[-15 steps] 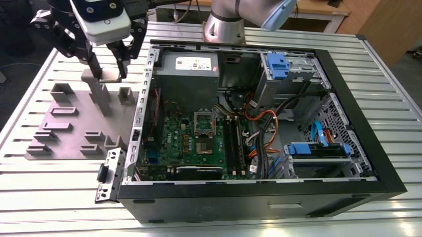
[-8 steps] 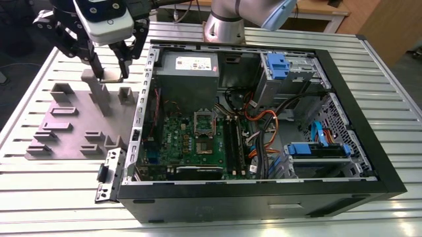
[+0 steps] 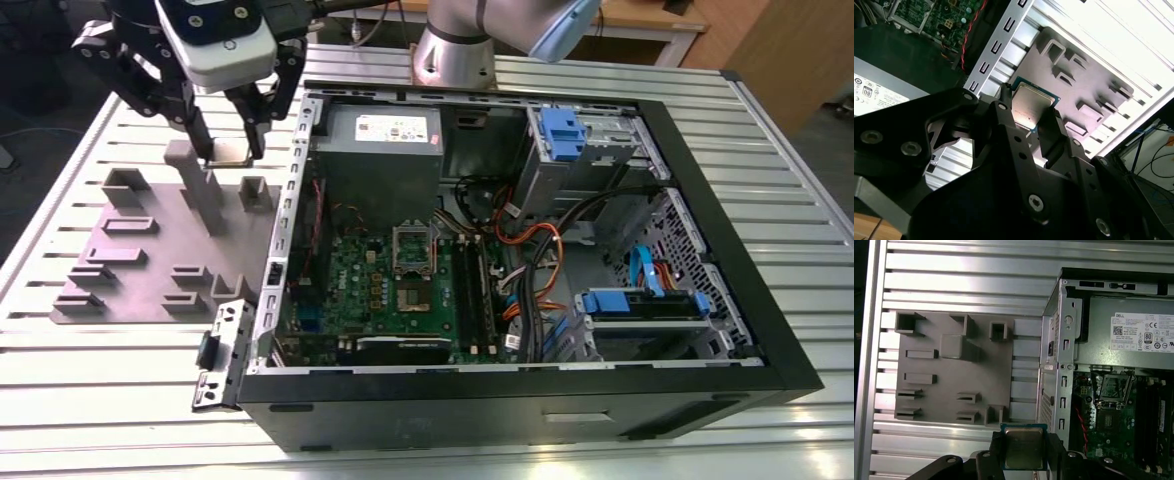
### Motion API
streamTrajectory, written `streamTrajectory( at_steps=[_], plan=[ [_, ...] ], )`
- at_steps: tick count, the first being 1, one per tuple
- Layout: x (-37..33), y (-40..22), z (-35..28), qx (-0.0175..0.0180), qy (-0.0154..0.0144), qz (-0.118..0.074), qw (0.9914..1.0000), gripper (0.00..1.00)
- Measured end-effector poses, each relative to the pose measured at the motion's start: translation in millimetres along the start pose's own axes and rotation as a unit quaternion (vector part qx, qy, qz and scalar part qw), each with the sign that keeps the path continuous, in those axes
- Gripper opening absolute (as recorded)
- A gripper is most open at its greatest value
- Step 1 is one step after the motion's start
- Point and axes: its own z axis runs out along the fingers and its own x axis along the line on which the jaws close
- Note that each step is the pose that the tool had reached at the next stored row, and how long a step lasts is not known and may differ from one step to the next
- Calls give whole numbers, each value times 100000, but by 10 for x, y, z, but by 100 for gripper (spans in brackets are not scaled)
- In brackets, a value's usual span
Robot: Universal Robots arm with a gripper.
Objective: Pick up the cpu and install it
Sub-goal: 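Pick up the cpu and move it towards the insertion slot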
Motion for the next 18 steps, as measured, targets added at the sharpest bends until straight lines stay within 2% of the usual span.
streamTrajectory(
  at_steps=[10,18],
  plan=[
    [-14,0,0,-2,-1,-5,100000,45],
    [-78,-4,-2,-1,1,-3,100000,45]
  ],
)
